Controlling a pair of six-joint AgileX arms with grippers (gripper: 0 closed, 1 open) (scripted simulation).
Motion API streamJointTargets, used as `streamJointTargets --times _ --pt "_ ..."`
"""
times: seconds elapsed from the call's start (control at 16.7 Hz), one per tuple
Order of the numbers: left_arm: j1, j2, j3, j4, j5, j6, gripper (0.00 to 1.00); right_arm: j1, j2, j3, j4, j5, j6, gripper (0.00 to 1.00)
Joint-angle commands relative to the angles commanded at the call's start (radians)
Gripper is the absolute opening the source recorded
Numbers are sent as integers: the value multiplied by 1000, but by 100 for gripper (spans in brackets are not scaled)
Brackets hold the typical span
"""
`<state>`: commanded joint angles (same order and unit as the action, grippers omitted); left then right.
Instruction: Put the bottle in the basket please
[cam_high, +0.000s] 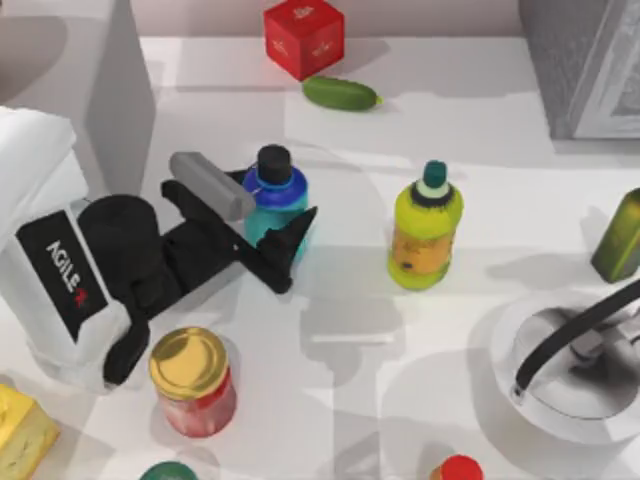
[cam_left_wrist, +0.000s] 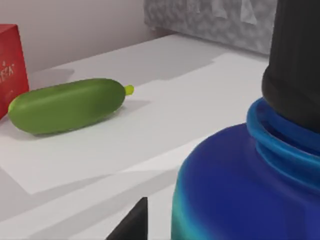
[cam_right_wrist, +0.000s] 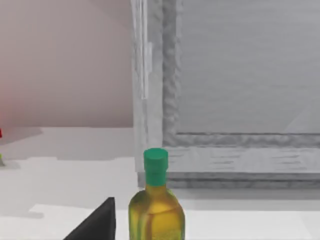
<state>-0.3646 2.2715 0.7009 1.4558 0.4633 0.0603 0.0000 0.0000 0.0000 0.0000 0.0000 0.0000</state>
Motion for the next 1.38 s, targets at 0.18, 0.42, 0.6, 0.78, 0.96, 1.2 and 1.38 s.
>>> streamJointTargets --times 0.18,0.42,0.6,0.78,0.96,1.2,1.38 --pt "0 0 0 0 0 0 40 0 0 0 0 0 0 100" --pt "0 0 0 0 0 0 10 0 0 0 0 0 0 100" --pt "0 0 0 0 0 0 0 0 0 0 0 0 0 100" --pt "0 0 0 0 0 0 0 0 0 0 0 0 0 100" --pt "0 0 0 0 0 0 0 0 0 0 0 0 0 100" --pt "18 -25 -5 -16 24 25 0 0 0 0 0 0 0 100" --pt "69 -113 -10 -108 113 112 0 0 0 0 0 0 0 100"
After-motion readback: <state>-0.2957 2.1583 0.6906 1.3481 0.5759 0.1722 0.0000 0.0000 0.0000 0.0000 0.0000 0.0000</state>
